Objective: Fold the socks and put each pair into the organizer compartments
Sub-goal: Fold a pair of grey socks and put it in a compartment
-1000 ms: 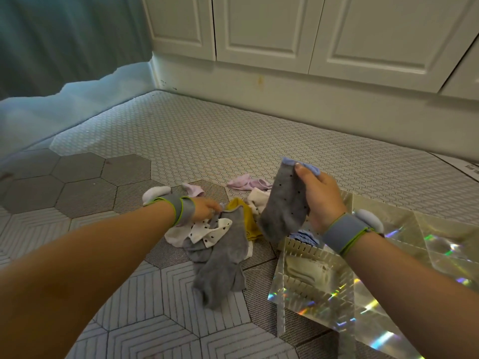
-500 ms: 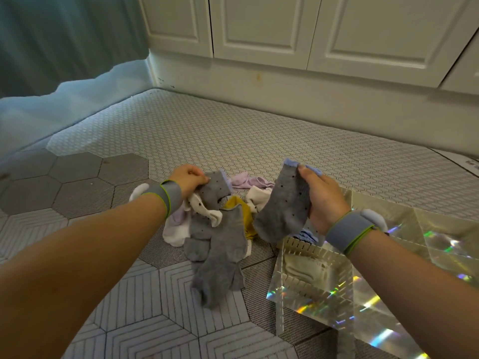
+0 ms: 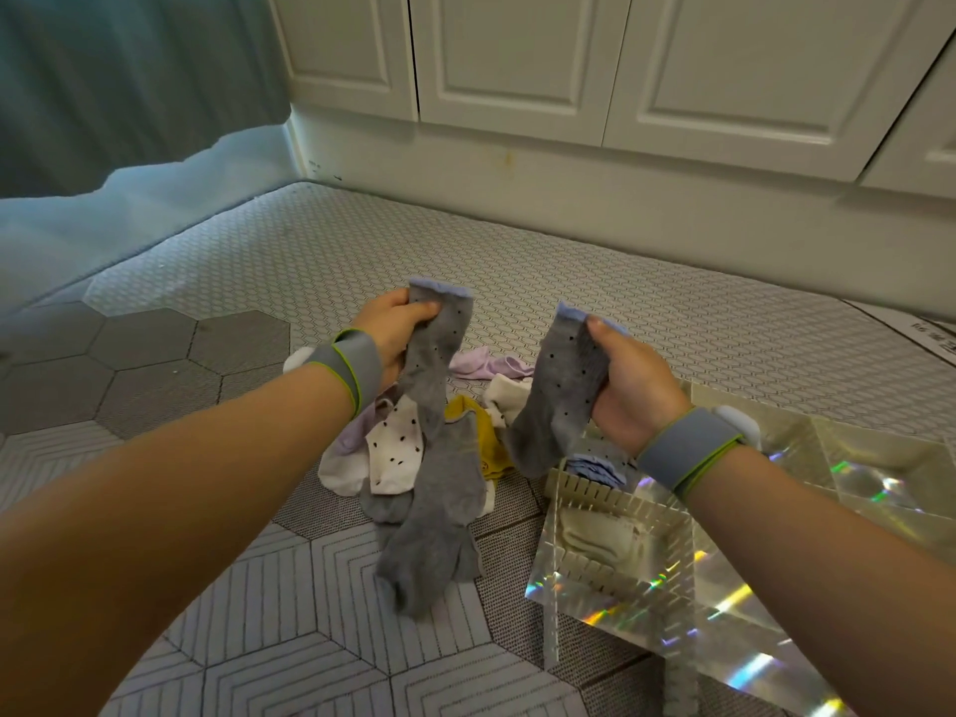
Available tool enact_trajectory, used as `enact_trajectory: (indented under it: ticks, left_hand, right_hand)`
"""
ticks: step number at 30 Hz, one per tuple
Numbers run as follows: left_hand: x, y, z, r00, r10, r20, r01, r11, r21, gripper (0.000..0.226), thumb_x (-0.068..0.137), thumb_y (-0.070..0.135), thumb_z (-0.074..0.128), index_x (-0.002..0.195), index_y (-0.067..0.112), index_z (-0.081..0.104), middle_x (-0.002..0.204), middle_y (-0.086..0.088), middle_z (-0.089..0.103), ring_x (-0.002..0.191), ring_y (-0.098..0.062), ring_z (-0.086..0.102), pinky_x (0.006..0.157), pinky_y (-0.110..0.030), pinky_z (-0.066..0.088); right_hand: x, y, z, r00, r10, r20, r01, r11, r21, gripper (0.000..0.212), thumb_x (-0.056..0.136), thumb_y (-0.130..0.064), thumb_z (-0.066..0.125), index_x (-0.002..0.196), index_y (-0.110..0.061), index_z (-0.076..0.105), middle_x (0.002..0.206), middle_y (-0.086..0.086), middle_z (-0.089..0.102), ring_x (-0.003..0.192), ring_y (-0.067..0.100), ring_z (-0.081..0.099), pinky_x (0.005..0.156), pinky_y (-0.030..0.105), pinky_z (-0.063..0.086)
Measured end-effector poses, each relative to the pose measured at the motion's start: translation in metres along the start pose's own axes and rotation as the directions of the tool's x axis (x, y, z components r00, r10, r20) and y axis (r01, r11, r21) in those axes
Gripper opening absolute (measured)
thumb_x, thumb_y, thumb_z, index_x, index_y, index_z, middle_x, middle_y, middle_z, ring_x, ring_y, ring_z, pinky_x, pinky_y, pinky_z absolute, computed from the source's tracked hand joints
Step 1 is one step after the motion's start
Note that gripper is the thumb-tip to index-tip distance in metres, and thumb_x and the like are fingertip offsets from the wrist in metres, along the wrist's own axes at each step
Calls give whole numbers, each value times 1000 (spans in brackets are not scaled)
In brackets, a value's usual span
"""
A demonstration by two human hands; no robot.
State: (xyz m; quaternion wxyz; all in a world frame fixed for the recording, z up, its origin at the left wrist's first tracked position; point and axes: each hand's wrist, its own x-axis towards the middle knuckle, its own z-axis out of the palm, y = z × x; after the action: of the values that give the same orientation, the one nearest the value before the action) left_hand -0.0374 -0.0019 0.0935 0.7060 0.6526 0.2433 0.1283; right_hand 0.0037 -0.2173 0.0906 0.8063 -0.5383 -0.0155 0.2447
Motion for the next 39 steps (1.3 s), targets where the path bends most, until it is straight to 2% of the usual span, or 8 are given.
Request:
enact_trajectory:
  ticks: [8,13,17,21,28,34,37,39]
  left_hand:
    - [-22,4,48,974,198,113,-228,864,449,16,80,3,59,86,15,50,69,-1,47,67,-21,51,51,-23,49]
    - [-36,-2,69,950,214,227,-304,797,522,26,76,12,61,67,22,38,63,-4,47,58,-33,59,62,-48,56]
    - [-42,-6,79,941,274,198,-338,782,524,27,76,16,64,67,22,40,61,2,48,73,-31,60,70,-43,55]
    - [-41,-3,80,938,332,99,-326,748,578,30,79,15,60,64,21,34,58,4,41,68,-23,44,63,-35,44]
    - [-39,-5,77,939,332,90,-324,766,554,33,82,17,59,63,21,32,58,4,38,55,-14,36,48,-27,27]
    - [-47,-4,83,912,325,250,-410,727,550,25,80,11,60,73,25,40,67,7,45,65,-19,46,69,-33,44]
    - [-48,-1,85,910,268,315,-382,838,390,22,79,-3,57,93,14,54,79,2,51,66,-15,50,77,-37,50]
    - [-49,3,84,930,179,320,-263,934,243,32,80,-12,48,102,9,57,88,-6,53,73,-16,53,73,-33,51]
  right_hand:
    - [2,2,15,997,28,-76,-33,997,-70,21,98,-28,46,102,-14,61,95,8,66,86,23,63,77,36,50]
    - [2,7,21,999,0,-40,-1,1000,-13,29,101,-27,35,108,-18,62,100,7,67,87,20,64,70,31,53]
    - [-6,3,26,999,36,1,-36,999,12,30,102,-30,34,110,-16,59,88,4,67,78,14,65,52,24,54]
    - [-7,1,25,994,16,-113,-25,996,-83,23,99,-33,41,93,-20,59,79,2,62,70,15,59,59,26,47]
    - [-3,4,24,991,40,-125,-64,979,-195,31,96,-42,43,104,-17,59,88,6,63,80,22,61,78,37,49]
    - [-2,5,31,995,103,1,-102,986,-132,43,96,-48,39,108,-14,62,97,9,68,92,23,65,77,35,52]
    - [-2,1,28,990,117,78,-111,991,-69,57,90,-56,44,118,-9,60,110,14,67,103,24,65,83,37,54]
    - [-3,-3,22,987,84,136,-66,989,-132,40,94,-37,50,118,-6,58,103,14,67,96,25,66,82,36,56]
